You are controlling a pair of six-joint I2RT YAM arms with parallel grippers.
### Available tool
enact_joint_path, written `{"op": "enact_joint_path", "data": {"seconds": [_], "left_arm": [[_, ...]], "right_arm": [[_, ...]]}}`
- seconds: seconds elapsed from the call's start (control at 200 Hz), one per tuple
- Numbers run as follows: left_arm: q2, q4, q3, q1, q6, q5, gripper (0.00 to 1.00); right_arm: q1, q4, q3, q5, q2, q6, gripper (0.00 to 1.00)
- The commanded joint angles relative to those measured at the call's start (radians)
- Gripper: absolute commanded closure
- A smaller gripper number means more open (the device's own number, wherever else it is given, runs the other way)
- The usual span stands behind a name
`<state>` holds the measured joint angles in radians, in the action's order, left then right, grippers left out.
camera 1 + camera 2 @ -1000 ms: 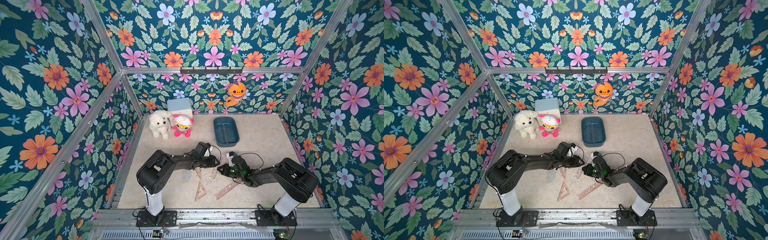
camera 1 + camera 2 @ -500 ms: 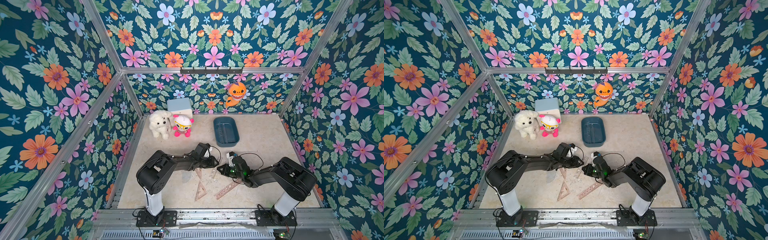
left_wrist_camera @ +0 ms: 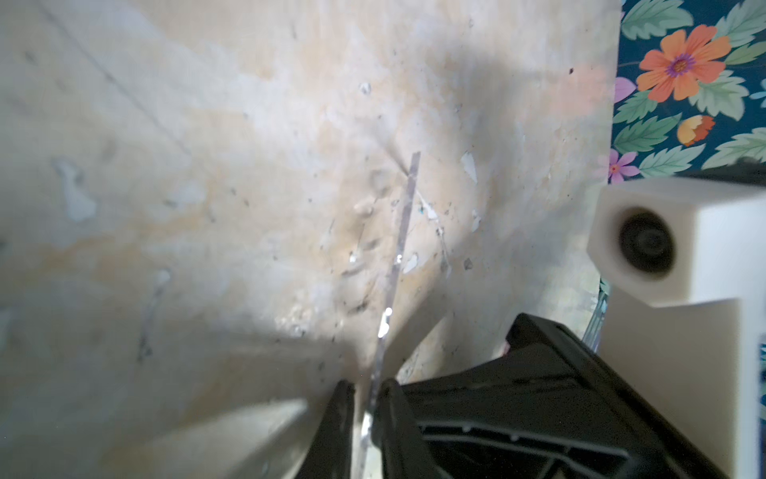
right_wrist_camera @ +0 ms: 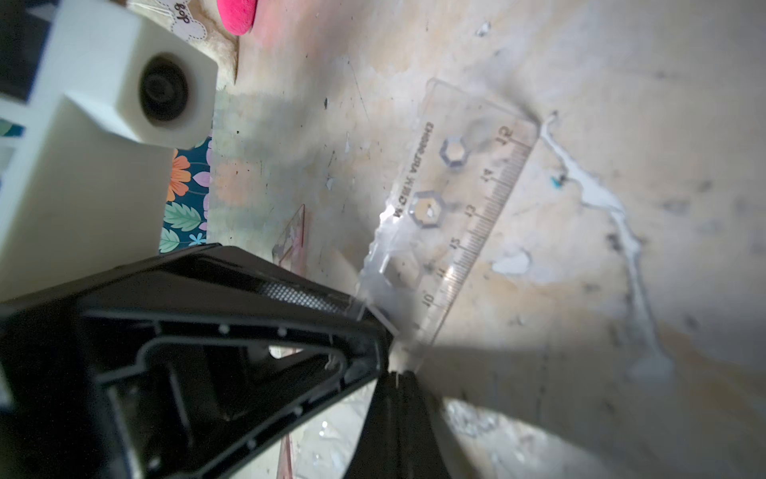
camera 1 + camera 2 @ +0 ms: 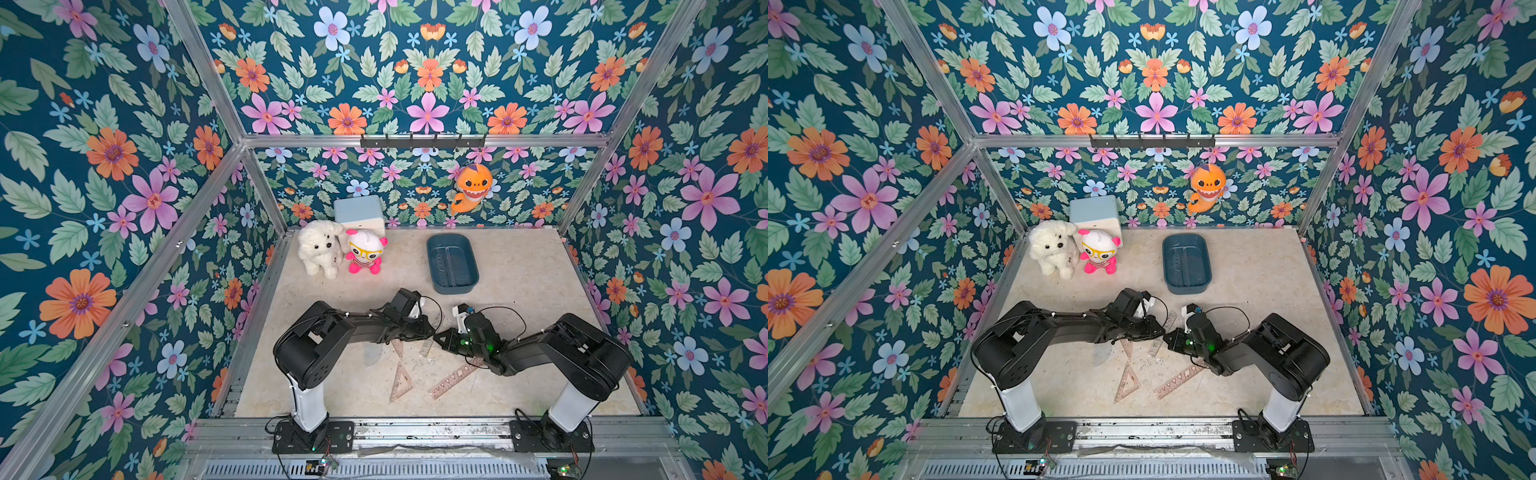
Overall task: Put the scattered rulers into the storage box
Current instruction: Pick up the ruler from the center of the board, then place the ruler in the storage box.
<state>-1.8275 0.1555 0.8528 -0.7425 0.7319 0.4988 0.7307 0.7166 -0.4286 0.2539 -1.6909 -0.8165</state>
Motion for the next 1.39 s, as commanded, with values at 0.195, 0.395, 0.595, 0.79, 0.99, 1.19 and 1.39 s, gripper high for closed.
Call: {"op": "enact_joint_path", "data": {"seconds": [0.195,0.395,0.595,0.79,0.99,1.19,1.39], "left_arm": [[0.045,-0.219,0.043,0.002,-0.016,-0.055,1.00],[0.121,-0.167,0.145,0.052,0.071,-0.042,1.00],[0.082,0.017,0.259,0.129,0.228,0.065,1.00],[-0.013,0.249,0.285,0.168,0.397,0.183,1.00],[-0.055,0.316,0.319,0.176,0.445,0.221,1.00],[-0.049,0.326,0.302,0.189,0.444,0.229,1.00],[-0.046,0.349,0.276,0.193,0.450,0.238,1.00]], "right_arm": [[-0.010,-0.310,-0.011,-0.051,0.240,0.031,1.00],[-0.066,-0.370,-0.027,0.026,0.411,-0.042,0.90],[-0.185,-0.143,-0.017,0.244,0.445,-0.224,0.61],[-0.246,0.046,-0.062,0.357,0.372,-0.348,0.45],[-0.278,0.257,-0.115,0.428,0.193,-0.433,0.51],[-0.291,0.326,-0.134,0.446,0.091,-0.458,0.53],[-0.290,0.524,-0.155,0.468,-0.033,-0.567,0.67]]}}
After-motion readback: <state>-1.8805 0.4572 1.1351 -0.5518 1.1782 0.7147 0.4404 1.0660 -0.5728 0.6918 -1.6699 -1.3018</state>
